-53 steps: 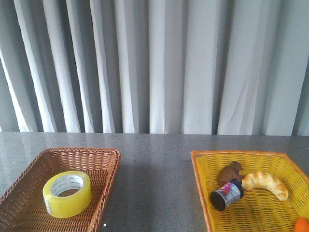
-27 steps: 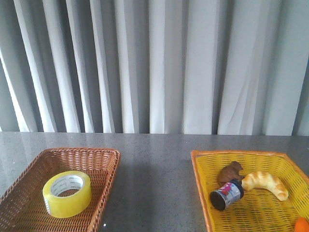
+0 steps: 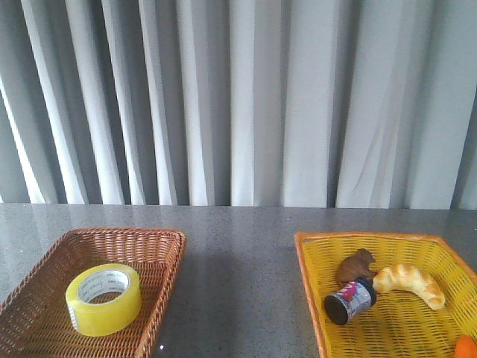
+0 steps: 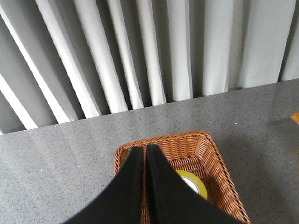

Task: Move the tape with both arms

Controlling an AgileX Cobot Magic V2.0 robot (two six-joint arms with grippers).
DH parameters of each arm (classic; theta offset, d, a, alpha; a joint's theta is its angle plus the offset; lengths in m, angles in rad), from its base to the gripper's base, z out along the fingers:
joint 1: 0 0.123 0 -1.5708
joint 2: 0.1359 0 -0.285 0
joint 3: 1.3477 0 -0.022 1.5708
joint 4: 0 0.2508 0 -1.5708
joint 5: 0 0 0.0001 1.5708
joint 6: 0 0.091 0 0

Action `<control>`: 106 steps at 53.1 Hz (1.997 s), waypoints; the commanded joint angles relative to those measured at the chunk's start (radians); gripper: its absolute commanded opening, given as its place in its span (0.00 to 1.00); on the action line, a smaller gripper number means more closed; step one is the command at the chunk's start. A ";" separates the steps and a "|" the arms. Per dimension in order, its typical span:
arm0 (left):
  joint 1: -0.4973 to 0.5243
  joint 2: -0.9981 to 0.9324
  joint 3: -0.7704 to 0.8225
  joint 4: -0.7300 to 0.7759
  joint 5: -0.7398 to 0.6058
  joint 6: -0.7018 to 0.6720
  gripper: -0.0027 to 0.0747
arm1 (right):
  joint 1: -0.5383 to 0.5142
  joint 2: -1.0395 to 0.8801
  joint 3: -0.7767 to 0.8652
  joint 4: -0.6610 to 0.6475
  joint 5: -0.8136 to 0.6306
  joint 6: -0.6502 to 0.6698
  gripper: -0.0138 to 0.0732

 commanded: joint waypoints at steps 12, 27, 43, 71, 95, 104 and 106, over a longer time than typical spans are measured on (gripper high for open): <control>-0.001 -0.077 0.113 0.003 -0.211 0.004 0.03 | 0.000 -0.007 -0.022 -0.050 -0.033 0.001 0.15; -0.001 -0.401 0.664 0.001 -0.687 0.034 0.03 | 0.000 -0.007 -0.022 -0.050 -0.033 0.001 0.15; 0.000 -0.788 1.209 0.001 -0.807 0.035 0.03 | 0.000 -0.007 -0.022 -0.050 -0.034 0.001 0.15; 0.142 -1.119 1.583 -0.046 -0.902 -0.003 0.03 | 0.000 -0.007 -0.022 -0.050 -0.035 0.001 0.15; 0.189 -1.120 1.593 -0.066 -0.845 -0.090 0.03 | 0.000 -0.007 -0.022 -0.050 -0.033 0.001 0.15; 0.239 -1.120 1.593 -0.066 -0.845 -0.103 0.03 | 0.000 -0.007 -0.022 -0.050 -0.033 0.001 0.15; 0.238 -1.120 1.593 -0.066 -0.845 -0.103 0.03 | 0.000 -0.007 -0.022 -0.050 -0.033 0.001 0.15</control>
